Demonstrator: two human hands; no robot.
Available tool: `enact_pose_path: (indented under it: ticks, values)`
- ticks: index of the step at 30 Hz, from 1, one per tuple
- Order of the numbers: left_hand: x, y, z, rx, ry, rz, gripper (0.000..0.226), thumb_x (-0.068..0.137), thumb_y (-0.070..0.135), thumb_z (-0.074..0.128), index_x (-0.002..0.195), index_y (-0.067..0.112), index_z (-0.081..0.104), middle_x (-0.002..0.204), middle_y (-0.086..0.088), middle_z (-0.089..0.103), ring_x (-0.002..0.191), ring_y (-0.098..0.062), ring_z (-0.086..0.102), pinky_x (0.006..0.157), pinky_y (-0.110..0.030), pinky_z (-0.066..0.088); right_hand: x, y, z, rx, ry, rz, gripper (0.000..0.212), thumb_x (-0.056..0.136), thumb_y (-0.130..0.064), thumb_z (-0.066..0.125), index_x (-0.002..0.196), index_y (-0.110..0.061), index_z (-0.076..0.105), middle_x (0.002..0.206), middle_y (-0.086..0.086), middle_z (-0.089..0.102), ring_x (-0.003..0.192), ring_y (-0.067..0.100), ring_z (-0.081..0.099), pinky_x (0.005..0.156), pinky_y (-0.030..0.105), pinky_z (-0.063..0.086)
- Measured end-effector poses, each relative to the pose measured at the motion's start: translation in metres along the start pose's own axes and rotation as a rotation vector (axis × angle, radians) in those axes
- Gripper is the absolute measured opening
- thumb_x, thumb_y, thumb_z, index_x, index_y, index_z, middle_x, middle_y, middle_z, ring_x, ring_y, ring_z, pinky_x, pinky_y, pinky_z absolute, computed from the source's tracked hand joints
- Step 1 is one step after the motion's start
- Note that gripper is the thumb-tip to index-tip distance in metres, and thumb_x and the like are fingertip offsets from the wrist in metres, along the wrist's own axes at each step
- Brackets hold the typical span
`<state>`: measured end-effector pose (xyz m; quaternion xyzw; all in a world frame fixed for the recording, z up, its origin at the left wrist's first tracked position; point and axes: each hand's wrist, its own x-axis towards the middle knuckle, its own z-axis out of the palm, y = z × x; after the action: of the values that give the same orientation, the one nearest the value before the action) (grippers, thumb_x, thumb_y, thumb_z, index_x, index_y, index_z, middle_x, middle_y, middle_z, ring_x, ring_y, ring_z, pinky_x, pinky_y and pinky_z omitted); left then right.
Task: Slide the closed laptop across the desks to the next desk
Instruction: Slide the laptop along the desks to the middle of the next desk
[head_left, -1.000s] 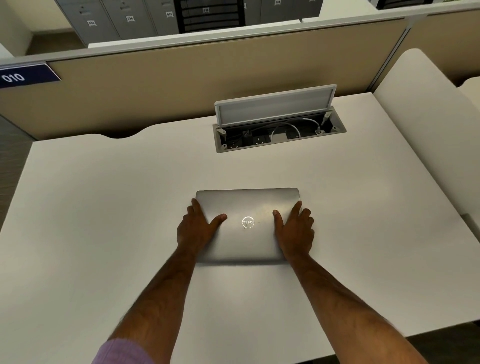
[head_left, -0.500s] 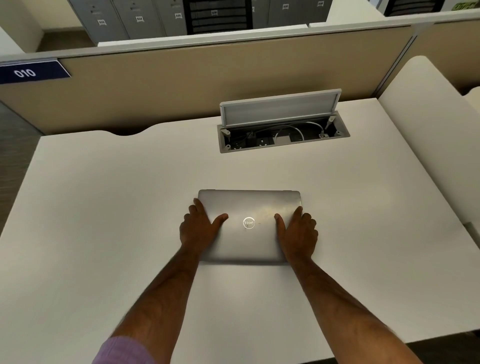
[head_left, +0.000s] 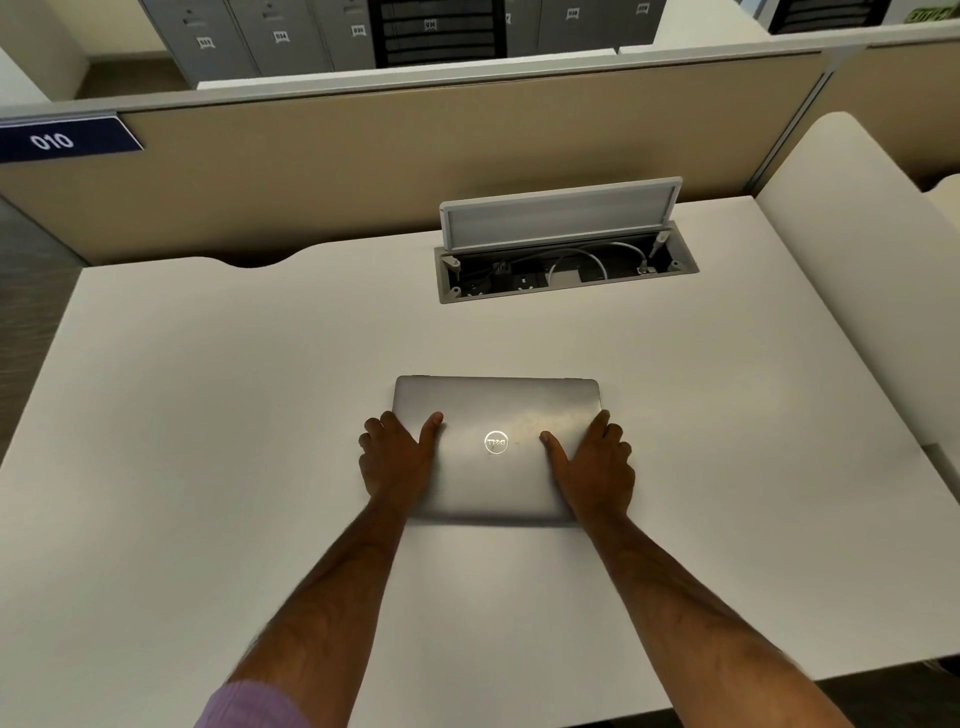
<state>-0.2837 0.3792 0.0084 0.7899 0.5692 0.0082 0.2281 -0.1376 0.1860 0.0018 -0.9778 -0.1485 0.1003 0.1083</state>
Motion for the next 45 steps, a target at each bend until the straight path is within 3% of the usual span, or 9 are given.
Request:
enact_pose_path:
  ticks: [7,13,16,35,45]
  values:
    - [0.011,-0.003,-0.005,-0.186,-0.072,-0.076,0.084,0.081,0.073,0.063,0.125,0.003,0.048,0.128,-0.017,0.053,0.123,-0.04,0.049,0.095,-0.05,0.045,0.007,0.003,-0.002,0.116,-0.033,0.016,0.101,0.082,-0.076,0.052,0.147,-0.001,0.029,0.128,0.015,0.045,0.116,0.034,0.049,0.079,0.043,0.05]
    - [0.017,-0.002,-0.009,-0.213,-0.097,-0.119,0.099,0.068,0.076,0.074,0.128,0.002,0.047,0.13,-0.016,0.054,0.125,-0.037,0.051,0.096,-0.047,0.046,0.01,0.006,-0.003,0.209,-0.025,0.029,0.086,0.076,-0.075,0.061,0.123,-0.006,0.044,0.116,0.011,0.046,0.109,0.034,0.053,0.077,0.043,0.049]
    - [0.02,-0.004,-0.011,-0.219,-0.101,-0.125,0.102,0.064,0.077,0.076,0.126,0.002,0.048,0.128,-0.017,0.057,0.122,-0.038,0.055,0.095,-0.047,0.048,0.01,0.005,-0.003,0.229,-0.023,0.024,0.084,0.075,-0.075,0.063,0.12,-0.007,0.045,0.115,0.01,0.045,0.107,0.034,0.054,0.077,0.043,0.049]
    - [0.009,-0.041,-0.034,-0.247,-0.052,-0.235,0.101,0.065,0.081,0.071,0.124,0.002,0.047,0.125,-0.016,0.06,0.118,-0.038,0.06,0.091,-0.047,0.052,0.025,-0.034,-0.005,0.226,-0.078,-0.158,0.083,0.07,-0.078,0.063,0.115,-0.011,0.045,0.114,0.007,0.045,0.109,0.032,0.054,0.077,0.043,0.05]
    - [0.004,-0.047,-0.031,-0.167,-0.047,-0.179,0.09,0.074,0.077,0.067,0.121,0.002,0.048,0.122,-0.016,0.058,0.118,-0.038,0.058,0.091,-0.048,0.05,0.018,-0.033,0.004,0.219,-0.095,-0.145,0.082,0.07,-0.077,0.065,0.112,-0.01,0.045,0.113,0.008,0.045,0.109,0.033,0.055,0.076,0.043,0.048]
